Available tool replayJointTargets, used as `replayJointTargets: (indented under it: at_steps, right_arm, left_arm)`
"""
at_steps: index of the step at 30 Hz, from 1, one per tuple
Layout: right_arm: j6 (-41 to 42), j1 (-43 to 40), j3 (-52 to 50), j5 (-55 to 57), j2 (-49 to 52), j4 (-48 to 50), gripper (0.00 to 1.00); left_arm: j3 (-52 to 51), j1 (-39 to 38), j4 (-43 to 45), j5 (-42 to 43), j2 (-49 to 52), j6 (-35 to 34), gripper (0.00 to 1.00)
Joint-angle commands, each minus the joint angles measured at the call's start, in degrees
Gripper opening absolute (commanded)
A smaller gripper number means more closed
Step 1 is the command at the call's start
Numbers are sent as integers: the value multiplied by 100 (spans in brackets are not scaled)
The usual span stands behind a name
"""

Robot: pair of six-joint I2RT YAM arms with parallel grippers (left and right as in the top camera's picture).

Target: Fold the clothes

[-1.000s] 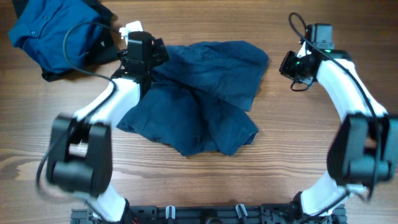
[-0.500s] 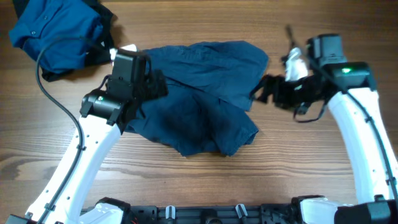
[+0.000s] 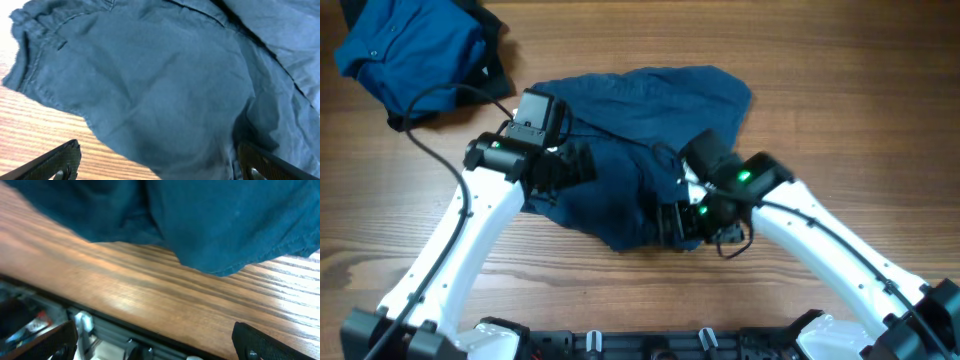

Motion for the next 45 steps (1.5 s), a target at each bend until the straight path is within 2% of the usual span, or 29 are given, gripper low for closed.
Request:
replayJointTargets:
  at_steps: [1,5,12,24,41,43,45]
  right_arm:
    - [1038,293,-243,1145,-61,146,99]
    - [1255,304,-315,1676,-50,378,96]
    - [964,304,-319,1941,267,743,94]
    - [824,313,-319,1891,1261,901,94]
    - [511,721,-319,2157,1290,1421,96]
    - [538,719,-319,2363,1294,1377,94]
    - [553,719,-319,2511,1300,1340,86]
  left_arm:
    - [-31,149,131,61,433,-81,100]
    - [-31,533,280,79,870,-197,100]
    - [-31,977,404,411,1189,-142,100]
    - [-33,979,621,407,1408,-140,100]
    - [-33,979,645,385,1410,-140,100]
    - [-33,979,645,385,1419,-140,100]
    - [-33,979,643,385,1429,-140,100]
